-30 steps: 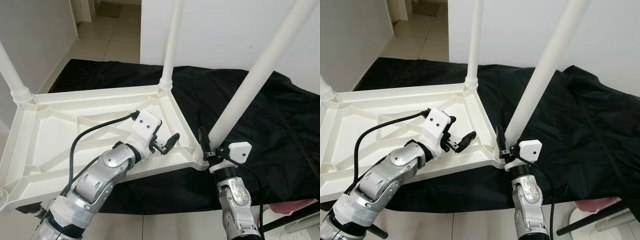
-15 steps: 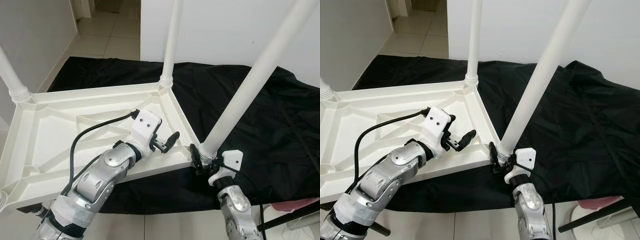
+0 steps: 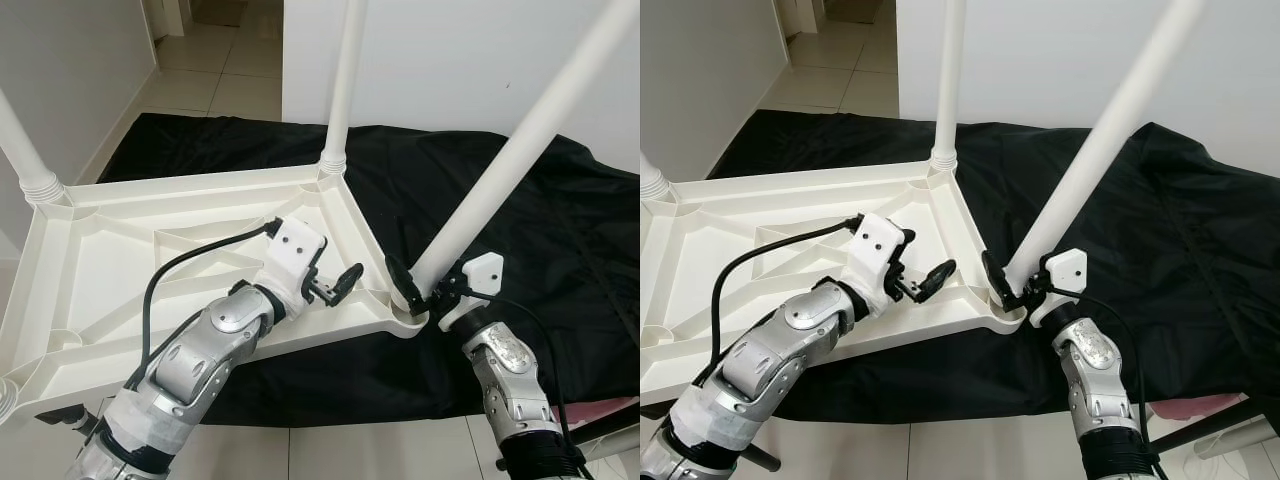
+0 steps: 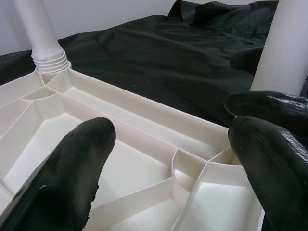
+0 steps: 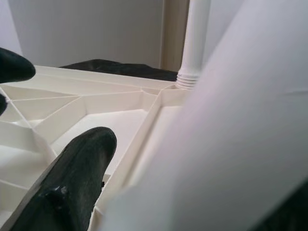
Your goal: Building children table
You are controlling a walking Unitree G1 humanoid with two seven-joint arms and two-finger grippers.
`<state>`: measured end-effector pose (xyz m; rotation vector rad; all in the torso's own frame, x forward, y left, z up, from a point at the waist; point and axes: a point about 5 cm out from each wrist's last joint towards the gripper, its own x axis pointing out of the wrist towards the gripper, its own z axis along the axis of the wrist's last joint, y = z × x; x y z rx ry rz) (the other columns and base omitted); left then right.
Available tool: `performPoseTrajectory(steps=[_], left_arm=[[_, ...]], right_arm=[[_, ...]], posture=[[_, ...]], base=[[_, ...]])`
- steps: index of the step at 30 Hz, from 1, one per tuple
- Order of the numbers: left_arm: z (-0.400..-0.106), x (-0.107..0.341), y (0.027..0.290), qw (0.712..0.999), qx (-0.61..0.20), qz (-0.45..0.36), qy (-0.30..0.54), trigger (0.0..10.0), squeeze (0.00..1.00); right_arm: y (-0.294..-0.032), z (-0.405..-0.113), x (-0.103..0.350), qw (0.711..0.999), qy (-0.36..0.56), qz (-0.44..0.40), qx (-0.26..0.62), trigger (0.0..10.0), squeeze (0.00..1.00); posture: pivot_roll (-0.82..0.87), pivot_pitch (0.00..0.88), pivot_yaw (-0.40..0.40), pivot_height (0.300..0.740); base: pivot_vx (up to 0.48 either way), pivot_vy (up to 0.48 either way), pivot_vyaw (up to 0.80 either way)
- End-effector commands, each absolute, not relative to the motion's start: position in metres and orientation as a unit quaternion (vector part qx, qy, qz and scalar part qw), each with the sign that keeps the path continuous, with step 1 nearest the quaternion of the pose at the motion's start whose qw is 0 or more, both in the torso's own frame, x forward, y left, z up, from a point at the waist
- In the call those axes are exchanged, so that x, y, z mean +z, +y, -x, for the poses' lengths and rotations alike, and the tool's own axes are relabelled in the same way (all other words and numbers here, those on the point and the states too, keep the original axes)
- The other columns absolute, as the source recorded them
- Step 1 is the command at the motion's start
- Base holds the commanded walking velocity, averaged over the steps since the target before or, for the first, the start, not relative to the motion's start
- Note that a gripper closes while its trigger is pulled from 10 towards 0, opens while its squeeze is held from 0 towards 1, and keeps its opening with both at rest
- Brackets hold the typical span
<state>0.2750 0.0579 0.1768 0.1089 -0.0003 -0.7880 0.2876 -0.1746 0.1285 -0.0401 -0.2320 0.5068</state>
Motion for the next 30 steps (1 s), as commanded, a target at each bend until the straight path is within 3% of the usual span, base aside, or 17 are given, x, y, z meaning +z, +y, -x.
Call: performPoseTrajectory(steps=[1, 3, 13, 23, 24, 30], left_arm=[[-0.272, 0.178, 0.054, 0.898, -0.436, -0.057, 0.002, 10.0, 0.00], [-0.273, 0.178, 0.053, 0.898, -0.436, -0.056, 0.001, 10.0, 0.00], [-0.274, 0.179, 0.054, 0.899, -0.434, -0.058, 0.000, 10.0, 0.00], [-0.274, 0.179, 0.054, 0.899, -0.435, -0.058, -0.002, 10.0, 0.00], [-0.274, 0.180, 0.054, 0.899, -0.435, -0.058, -0.002, 10.0, 0.00], [-0.274, 0.180, 0.053, 0.898, -0.436, -0.056, -0.002, 10.0, 0.00]], right_arm=[[-0.175, -0.288, 0.133, 0.956, -0.112, 0.020, 0.271, 10.0, 0.00], [-0.182, -0.292, 0.136, 0.949, -0.100, 0.013, 0.298, 0.0, 0.00], [-0.193, -0.299, 0.140, 0.948, -0.093, -0.003, 0.305, 0.0, 0.00], [-0.183, -0.290, 0.136, 0.937, -0.085, -0.005, 0.338, 0.0, 0.00], [-0.181, -0.288, 0.136, 0.937, -0.088, 0.000, 0.339, 10.0, 0.00], [-0.172, -0.281, 0.135, 0.945, -0.122, 0.028, 0.303, 10.0, 0.00]], posture=[[-0.02, 0.015, -0.062, 0.740], [-0.02, 0.013, -0.062, 0.740], [-0.02, 0.011, -0.063, 0.740], [-0.02, 0.008, -0.060, 0.740], [-0.01, 0.009, -0.060, 0.740], [-0.02, 0.011, -0.055, 0.740]], base=[[0.000, 0.000, 0.00], [0.000, 0.000, 0.00], [0.000, 0.000, 0.00], [0.000, 0.000, 0.00], [0.000, 0.000, 0.00], [0.000, 0.000, 0.00]])
